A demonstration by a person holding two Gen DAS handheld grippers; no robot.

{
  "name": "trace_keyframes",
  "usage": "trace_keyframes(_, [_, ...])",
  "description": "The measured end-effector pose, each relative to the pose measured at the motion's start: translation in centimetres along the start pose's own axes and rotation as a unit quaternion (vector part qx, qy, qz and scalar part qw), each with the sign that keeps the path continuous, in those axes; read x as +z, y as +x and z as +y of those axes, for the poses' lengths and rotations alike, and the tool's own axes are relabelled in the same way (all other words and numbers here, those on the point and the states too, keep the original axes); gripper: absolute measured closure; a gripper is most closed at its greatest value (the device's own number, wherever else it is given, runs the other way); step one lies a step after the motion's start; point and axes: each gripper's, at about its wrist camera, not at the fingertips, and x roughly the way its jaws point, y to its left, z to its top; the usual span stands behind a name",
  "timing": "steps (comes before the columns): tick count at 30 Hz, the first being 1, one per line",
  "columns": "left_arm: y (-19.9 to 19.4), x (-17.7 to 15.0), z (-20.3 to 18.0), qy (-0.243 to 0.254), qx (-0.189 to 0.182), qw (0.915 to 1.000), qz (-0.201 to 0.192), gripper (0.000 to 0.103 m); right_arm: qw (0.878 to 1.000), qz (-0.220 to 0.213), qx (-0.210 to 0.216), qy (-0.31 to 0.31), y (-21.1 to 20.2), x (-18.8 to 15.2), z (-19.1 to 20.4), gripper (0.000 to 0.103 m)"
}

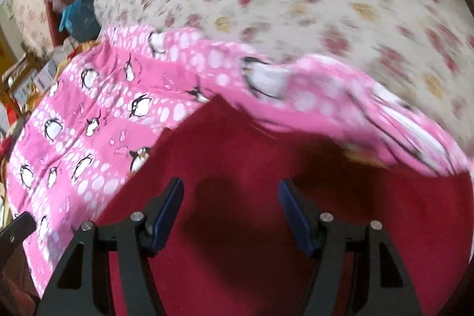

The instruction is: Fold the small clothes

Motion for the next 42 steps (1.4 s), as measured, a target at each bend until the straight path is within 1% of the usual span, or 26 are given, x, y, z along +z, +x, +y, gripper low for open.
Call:
trace_keyframes(3, [0.5, 0.2, 0.6, -0.009, 0.003, 0.9999, 0.009, 0.057, 1.0, 0.016, -0.009, -0.026, 2.6, 1.3, 1.8, 0.036])
trace_keyframes(6, [1.1, 0.3, 1.0, -0.013, 0.002, 0.9998, 0.017, 0.057, 0.998, 0.038, -0.022, -0.042, 5.1, 2.0, 2.9, 0.036])
trace_keyframes(7, [1.2, 0.3, 1.0, -0.015, -0.001, 0.9997, 0.02, 0.057, 0.998, 0.051, -0.023, -0.035, 5.8, 2.1, 2.7, 0.036])
trace_keyframes(8, [1.4, 0.3, 0.9, -0.018, -0.007, 0.9995, 0.024, 0.057, 0.998, 0.051, -0.015, -0.017, 6.1, 2.2, 2.2, 0.036])
trace_keyframes(10, [1.7, 0.2, 0.7, -0.022, -0.019, 0.9991, 0.032, 0.057, 0.999, 0.046, 0.008, 0.012, 6.0, 2.1, 1.1, 0.035])
trace_keyframes(13, [1.9, 0.0, -0.1, -0.02, -0.044, 0.9979, 0.043, 0.057, 0.999, 0.038, 0.022, 0.031, 5.0, 1.8, 0.4, 0.034])
trace_keyframes(16, [2.2, -0.3, -1.2, -0.007, -0.066, 0.9962, 0.055, 0.057, 0.998, 0.033, 0.035, 0.041, 2.7, 0.8, -0.4, 0.034])
trace_keyframes(19, [2.9, -0.5, -2.0, -0.007, -0.093, 0.9929, 0.075, 0.057, 0.998, 0.03, 0.043, 0.035, -0.7, -1.3, -1.5, 0.034])
trace_keyframes(21, [3.0, -0.7, -2.6, -0.003, -0.094, 0.9925, 0.078, 0.057, 0.999, 0.027, 0.033, 0.03, -3.4, -3.3, -3.0, 0.033])
trace_keyframes(24, [3.4, -0.8, -3.3, -0.002, -0.097, 0.9917, 0.084, 0.057, 0.999, 0.024, 0.006, 0.034, -7.5, -5.9, -5.9, 0.032])
trace_keyframes(27, [3.4, -1.0, -4.0, 0.006, -0.09, 0.9926, 0.081, 0.057, 0.998, 0.014, -0.013, 0.06, -11.5, -8.6, -9.4, 0.03])
trace_keyframes(29, [3.4, -1.1, -4.4, 0.013, -0.094, 0.9923, 0.08, 0.057, 0.996, 0.013, -0.017, 0.082, -13.1, -10.5, -11.0, 0.029])
trace_keyframes(32, [2.7, -1.6, -5.7, 0.043, -0.107, 0.9903, 0.077, 0.057, 0.995, 0.016, -0.019, 0.101, -14.4, -12.7, -12.3, 0.029])
trace_keyframes(34, [1.8, -2.3, -7.0, 0.075, -0.119, 0.9871, 0.075, 0.057, 0.994, 0.005, -0.018, 0.108, -15.3, -13.8, -12.5, 0.029])
trace_keyframes(36, [0.9, -3.3, -8.8, 0.121, -0.135, 0.9806, 0.075, 0.057, 0.993, -0.006, -0.018, 0.118, -16.1, -14.4, -12.6, 0.029])
trace_keyframes(37, [0.5, -3.8, -9.6, 0.142, -0.136, 0.9777, 0.073, 0.057, 0.992, -0.011, -0.018, 0.123, -16.4, -14.4, -12.6, 0.029])
trace_keyframes(39, [-0.5, -4.9, -11.2, 0.19, -0.15, 0.9678, 0.069, 0.057, 0.992, -0.013, -0.016, 0.128, -16.4, -14.1, -12.4, 0.028])
trace_keyframes(41, [-1.1, -5.7, -12.0, 0.218, -0.15, 0.9624, 0.061, 0.057, 0.991, -0.016, -0.016, 0.129, -16.2, -13.6, -11.8, 0.028])
trace_keyframes(42, [-1.3, -5.8, -12.0, 0.223, -0.147, 0.9619, 0.057, 0.057, 0.991, -0.017, -0.016, 0.129, -16.1, -13.4, -11.5, 0.028])
